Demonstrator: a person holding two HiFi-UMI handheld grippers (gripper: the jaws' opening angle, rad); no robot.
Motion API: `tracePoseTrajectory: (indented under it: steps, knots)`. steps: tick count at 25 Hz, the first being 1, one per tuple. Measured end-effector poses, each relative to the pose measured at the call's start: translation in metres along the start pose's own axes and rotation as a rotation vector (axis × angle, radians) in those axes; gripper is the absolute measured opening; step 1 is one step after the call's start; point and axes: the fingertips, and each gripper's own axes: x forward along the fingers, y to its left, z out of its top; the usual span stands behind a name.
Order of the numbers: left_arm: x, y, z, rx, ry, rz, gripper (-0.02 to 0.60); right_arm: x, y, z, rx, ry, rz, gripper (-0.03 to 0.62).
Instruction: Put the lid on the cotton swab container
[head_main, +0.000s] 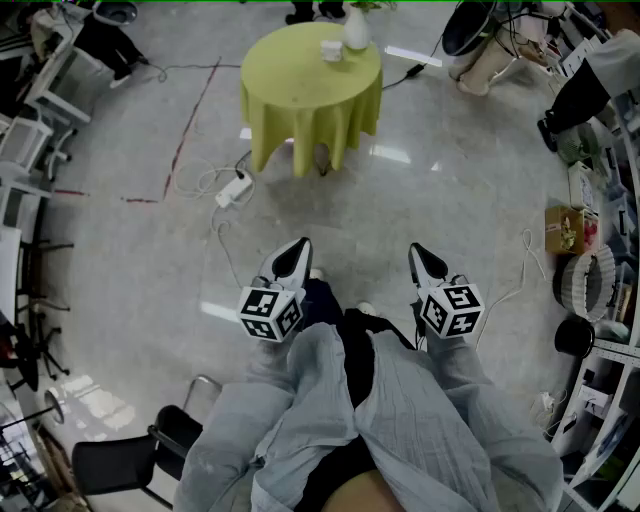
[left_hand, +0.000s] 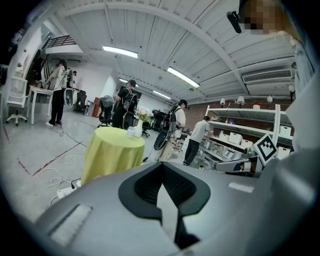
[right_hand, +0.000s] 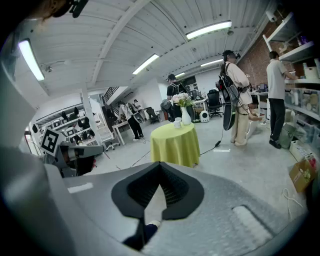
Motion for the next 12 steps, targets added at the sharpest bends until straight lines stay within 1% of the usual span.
tracePoseTrajectory:
  steps: [5, 8, 12]
  knots:
    - [-0.014, -0.020, -0.009, 0.006, -0.009, 0.021, 0.018, -0.021, 0.003, -0.006, -0.040, -0.005, 0.024, 0.002]
    - [-0.017, -0.024, -0.012, 0.013, -0.015, 0.046, 0.018, -0.026, 0.002, -0.004, -0.027, -0.037, 0.045, 0.002]
    - [-0.021, -0.032, -0.014, 0.032, -0.014, 0.050, 0.018, -0.030, 0.004, -0.002, -0.040, -0.057, 0.063, 0.002]
